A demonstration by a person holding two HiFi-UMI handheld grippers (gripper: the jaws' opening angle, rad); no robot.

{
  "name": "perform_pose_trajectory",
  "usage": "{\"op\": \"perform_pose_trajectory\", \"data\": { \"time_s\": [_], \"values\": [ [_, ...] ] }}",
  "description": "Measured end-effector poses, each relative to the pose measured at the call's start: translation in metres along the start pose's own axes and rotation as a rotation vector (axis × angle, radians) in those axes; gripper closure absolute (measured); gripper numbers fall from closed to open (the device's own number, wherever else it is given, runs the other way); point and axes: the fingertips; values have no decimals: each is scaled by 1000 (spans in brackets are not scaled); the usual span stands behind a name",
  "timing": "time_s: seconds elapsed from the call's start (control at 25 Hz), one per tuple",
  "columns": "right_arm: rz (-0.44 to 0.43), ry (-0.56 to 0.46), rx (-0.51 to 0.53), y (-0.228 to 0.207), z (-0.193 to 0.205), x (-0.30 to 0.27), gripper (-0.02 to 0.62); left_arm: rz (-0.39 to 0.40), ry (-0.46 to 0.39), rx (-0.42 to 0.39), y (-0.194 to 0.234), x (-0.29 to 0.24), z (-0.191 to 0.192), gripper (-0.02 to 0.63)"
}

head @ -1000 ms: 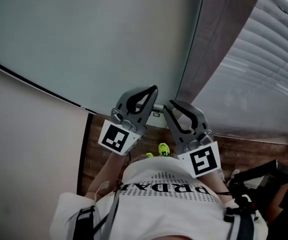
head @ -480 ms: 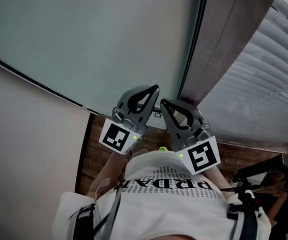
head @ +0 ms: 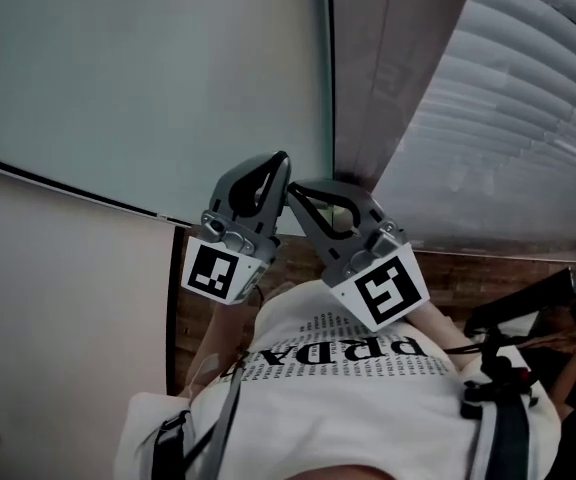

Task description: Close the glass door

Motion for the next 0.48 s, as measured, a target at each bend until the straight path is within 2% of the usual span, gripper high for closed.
{"op": "perform_pose_trajectory", "data": {
  "time_s": [0.16, 0.48],
  "values": [
    [-19, 11, -1, 8, 2, 0, 597, -11, -12, -17, -1, 8, -2, 606],
    [-57, 23, 6, 3, 62, 39, 597, -45, -9, -9, -38, 11, 61, 606]
  ]
}}
Point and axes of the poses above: the fingertips, and each gripper's own axes: x backward along the fingers, y to its left, z out of its underside, and after that the axes turned 10 degrees about -y, right-handed
